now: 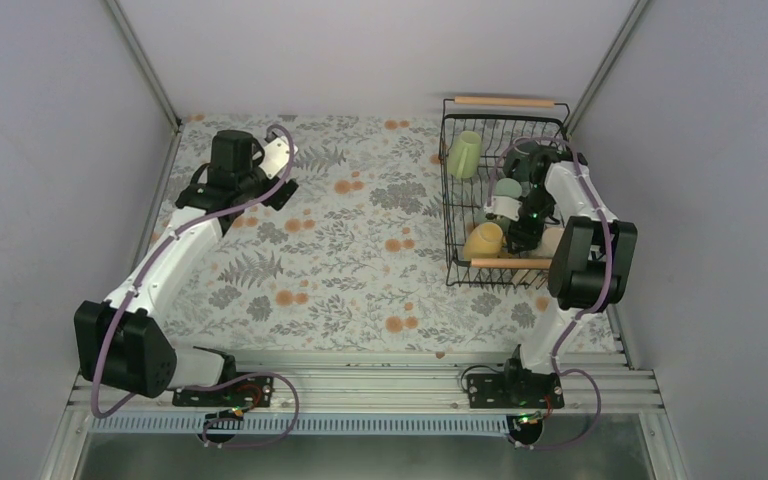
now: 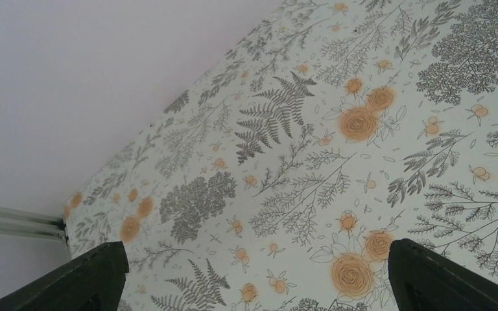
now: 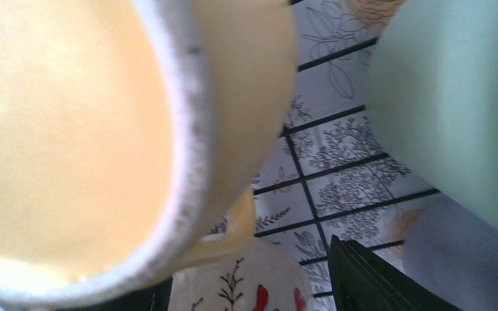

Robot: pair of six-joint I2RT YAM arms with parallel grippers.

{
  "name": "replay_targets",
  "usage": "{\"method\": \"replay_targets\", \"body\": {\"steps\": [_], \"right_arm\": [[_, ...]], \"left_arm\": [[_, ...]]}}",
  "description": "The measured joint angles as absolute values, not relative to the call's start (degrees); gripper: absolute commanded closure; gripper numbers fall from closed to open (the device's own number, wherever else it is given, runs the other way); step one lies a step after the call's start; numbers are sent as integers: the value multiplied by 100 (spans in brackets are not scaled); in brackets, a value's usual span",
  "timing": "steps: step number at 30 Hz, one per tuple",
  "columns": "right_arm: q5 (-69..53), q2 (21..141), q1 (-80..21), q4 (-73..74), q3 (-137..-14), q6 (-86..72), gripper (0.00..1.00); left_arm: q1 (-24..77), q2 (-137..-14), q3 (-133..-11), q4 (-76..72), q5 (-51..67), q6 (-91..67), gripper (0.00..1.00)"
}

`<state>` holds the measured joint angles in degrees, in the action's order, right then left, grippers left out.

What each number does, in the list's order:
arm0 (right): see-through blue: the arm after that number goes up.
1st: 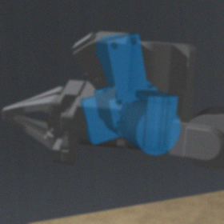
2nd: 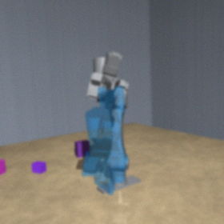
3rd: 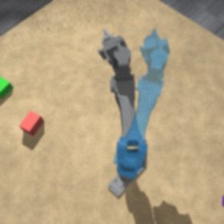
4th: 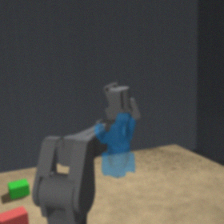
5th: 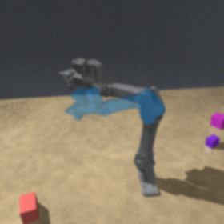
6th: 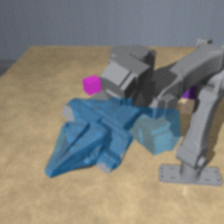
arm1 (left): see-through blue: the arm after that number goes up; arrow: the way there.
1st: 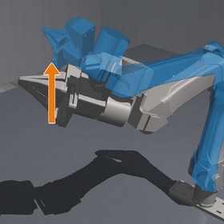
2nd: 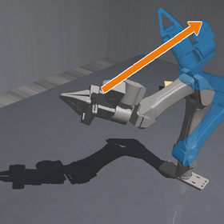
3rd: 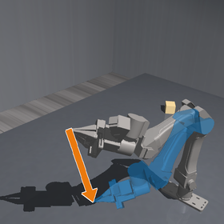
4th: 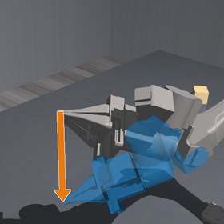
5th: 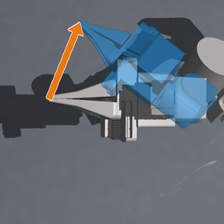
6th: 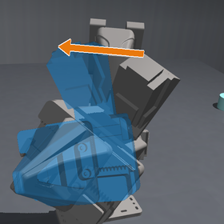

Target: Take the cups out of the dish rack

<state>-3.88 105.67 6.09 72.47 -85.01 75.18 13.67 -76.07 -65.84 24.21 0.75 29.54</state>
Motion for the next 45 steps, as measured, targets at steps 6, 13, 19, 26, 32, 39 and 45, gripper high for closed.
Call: {"method": "replay_targets", "body": {"steps": [6, 13, 19, 26, 32, 39, 45], "right_arm": [[-554, 10560, 609, 7284, -8294, 7644, 56], [-856, 10525, 607, 7321, -8250, 7749, 79], [-1022, 10497, 604, 7321, -8250, 7721, 96], [-1116, 10232, 609, 7325, -8270, 7706, 96], [-1619, 9544, 655, 7365, -8453, 7662, 96], [-2967, 8934, 762, 7454, -9542, 7098, 97], [-4235, 8971, 740, 7454, -10066, 6407, 97]], "left_arm": [[1367, -7841, -6783, 2451, 117, 2954, 0], [1367, -7964, -6847, 2467, 156, 2954, 0], [1413, -7964, -6869, 2453, 150, 2952, 0], [1918, -7964, -6860, 2215, -244, 3074, 0], [2434, -8001, -6858, 1933, -624, 3240, 0], [2700, -8082, -6831, 1039, -591, 3251, 0], [2681, -7461, -5935, -856, 381, 3186, 0]]}}
